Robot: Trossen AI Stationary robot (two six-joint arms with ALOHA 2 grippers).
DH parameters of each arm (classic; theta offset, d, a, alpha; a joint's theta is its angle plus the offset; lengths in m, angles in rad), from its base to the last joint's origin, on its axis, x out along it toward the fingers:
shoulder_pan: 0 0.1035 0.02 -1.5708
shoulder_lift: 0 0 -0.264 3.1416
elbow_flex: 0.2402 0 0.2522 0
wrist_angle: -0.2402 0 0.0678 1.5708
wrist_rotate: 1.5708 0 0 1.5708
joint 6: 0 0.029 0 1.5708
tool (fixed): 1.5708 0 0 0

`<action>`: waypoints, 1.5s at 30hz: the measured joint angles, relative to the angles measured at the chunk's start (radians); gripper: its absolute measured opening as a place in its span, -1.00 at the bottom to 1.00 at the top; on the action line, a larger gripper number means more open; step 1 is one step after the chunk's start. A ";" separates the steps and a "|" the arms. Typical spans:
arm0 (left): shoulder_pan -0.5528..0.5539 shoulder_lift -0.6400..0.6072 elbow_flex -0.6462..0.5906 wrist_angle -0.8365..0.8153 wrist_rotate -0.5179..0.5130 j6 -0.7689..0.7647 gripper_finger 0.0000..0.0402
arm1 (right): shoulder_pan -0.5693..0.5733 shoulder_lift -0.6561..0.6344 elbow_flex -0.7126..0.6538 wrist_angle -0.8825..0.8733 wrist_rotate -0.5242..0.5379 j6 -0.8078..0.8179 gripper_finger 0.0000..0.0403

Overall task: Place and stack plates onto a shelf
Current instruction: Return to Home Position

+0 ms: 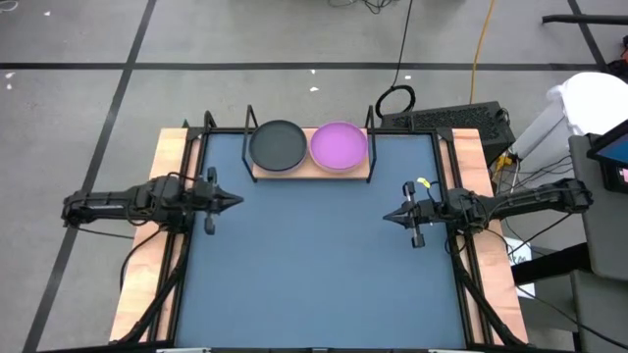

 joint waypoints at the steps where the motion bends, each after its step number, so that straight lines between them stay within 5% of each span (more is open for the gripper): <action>1: 0.000 -0.013 0.000 -0.010 0.000 0.000 -0.96 | 0.000 -0.001 -0.001 -0.001 0.000 0.000 -1.00; 10: 0.000 -0.125 -0.018 -0.039 0.000 0.003 -0.96 | 0.000 -0.002 -0.004 -0.006 -0.001 -0.001 -1.00; 21: 0.000 -0.194 -0.255 0.263 0.025 -0.054 -0.96 | 0.000 -0.007 -0.005 -0.007 -0.003 0.000 -1.00; 45: 0.000 -0.195 -0.254 0.231 0.039 -0.100 -0.96 | 0.000 -0.214 -0.009 -0.163 -0.001 0.007 -1.00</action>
